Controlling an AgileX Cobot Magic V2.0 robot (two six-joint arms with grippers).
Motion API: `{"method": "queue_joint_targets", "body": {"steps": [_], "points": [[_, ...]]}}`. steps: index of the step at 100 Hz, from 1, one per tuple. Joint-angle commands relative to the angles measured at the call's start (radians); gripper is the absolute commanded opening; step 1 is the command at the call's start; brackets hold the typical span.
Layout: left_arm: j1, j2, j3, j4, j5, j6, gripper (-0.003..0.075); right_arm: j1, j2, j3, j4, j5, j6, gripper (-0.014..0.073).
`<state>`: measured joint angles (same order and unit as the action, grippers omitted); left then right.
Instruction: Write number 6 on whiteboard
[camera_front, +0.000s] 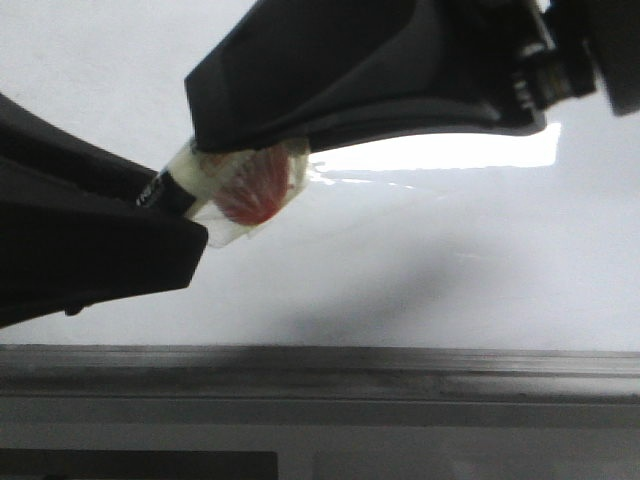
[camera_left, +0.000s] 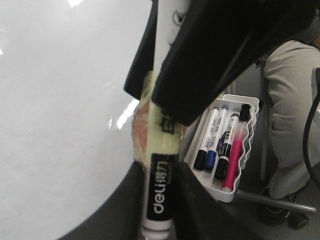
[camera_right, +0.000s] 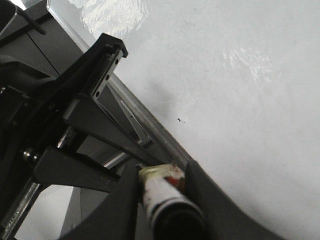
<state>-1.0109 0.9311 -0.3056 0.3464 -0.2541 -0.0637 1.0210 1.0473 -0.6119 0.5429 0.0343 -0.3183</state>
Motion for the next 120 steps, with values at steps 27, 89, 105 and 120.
{"method": "queue_joint_targets", "body": {"steps": [27,89,105,120], "points": [[0.006,-0.105,-0.028,-0.109,-0.002,-0.011,0.041,-0.025,-0.044,-0.041,0.002,-0.108,-0.009,-0.0064],[0.236,-0.43,-0.028,-0.245,0.106,-0.011,0.0353,-0.393,-0.013,-0.27,-0.021,0.11,-0.015,-0.0064],[0.236,-0.431,-0.028,-0.245,0.106,-0.011,0.0333,-0.402,0.076,-0.275,-0.027,0.124,-0.015,-0.0064],[0.236,-0.431,-0.028,-0.245,0.106,-0.011,0.0333,-0.38,0.155,-0.225,-0.027,0.221,-0.015,-0.0064]]}}
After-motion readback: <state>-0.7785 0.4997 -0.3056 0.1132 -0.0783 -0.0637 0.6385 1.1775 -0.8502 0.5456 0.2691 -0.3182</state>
